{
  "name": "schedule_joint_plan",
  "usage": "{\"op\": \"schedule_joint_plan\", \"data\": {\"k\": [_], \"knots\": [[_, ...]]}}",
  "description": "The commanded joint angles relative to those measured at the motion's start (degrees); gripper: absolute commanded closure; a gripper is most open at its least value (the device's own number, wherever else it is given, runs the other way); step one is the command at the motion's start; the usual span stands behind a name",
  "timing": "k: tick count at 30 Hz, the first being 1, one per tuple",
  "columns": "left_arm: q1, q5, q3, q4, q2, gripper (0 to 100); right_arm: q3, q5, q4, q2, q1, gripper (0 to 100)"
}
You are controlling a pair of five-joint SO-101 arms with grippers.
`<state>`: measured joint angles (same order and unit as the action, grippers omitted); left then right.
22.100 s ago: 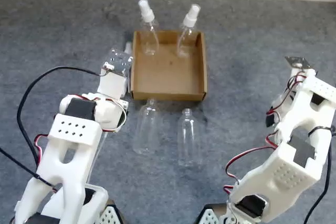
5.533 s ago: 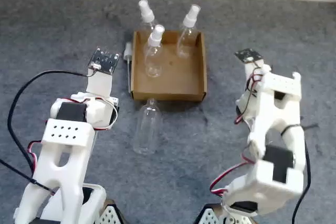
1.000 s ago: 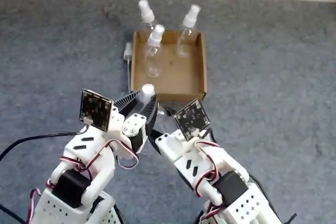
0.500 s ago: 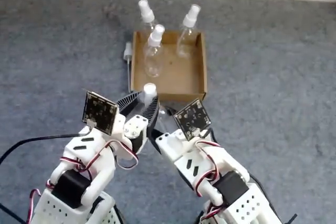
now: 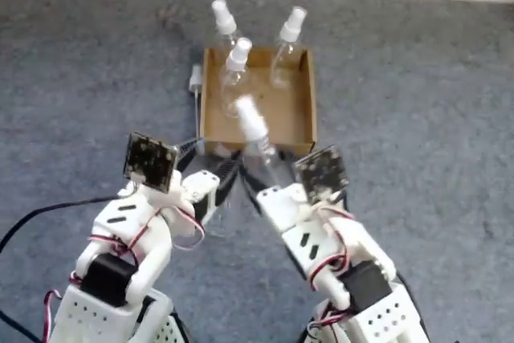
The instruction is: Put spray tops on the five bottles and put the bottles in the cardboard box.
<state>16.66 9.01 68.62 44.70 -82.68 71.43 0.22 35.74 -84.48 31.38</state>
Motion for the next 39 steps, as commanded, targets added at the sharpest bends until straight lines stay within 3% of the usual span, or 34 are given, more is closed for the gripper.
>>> {"op": "schedule_joint_plan", "data": {"k": [1, 5, 9, 17, 21, 30, 39], "knots": [[-3.38, -0.35, -2.07, 0.09, -0.31, 83, -10.24, -0.18, -2.33, 6.29, -4.26, 99.5], [-6.11, -0.26, -1.89, -0.09, -0.31, 83, -21.05, -0.18, -4.09, 21.14, -6.9, 99.5], [-9.89, -0.18, -1.89, -0.18, -0.31, 83, -29.32, -0.18, -12.79, 35.91, -9.98, 99.5], [-13.41, -0.18, -0.04, -0.18, -0.31, 83, -36.18, -0.18, -24.57, 58.24, -10.86, 99.5], [-13.32, -0.35, -0.04, -0.18, -0.31, 83, -36.09, -0.09, -27.91, 63.34, -10.86, 99.5], [-13.23, -0.44, -0.04, -0.26, -0.31, 83, -23.43, -0.18, -60.09, 66.15, -11.47, 99.5], [-13.23, -0.44, 0.04, -0.26, -0.31, 83, -19.82, -0.18, -72.66, 76.18, -11.91, 99.5]]}}
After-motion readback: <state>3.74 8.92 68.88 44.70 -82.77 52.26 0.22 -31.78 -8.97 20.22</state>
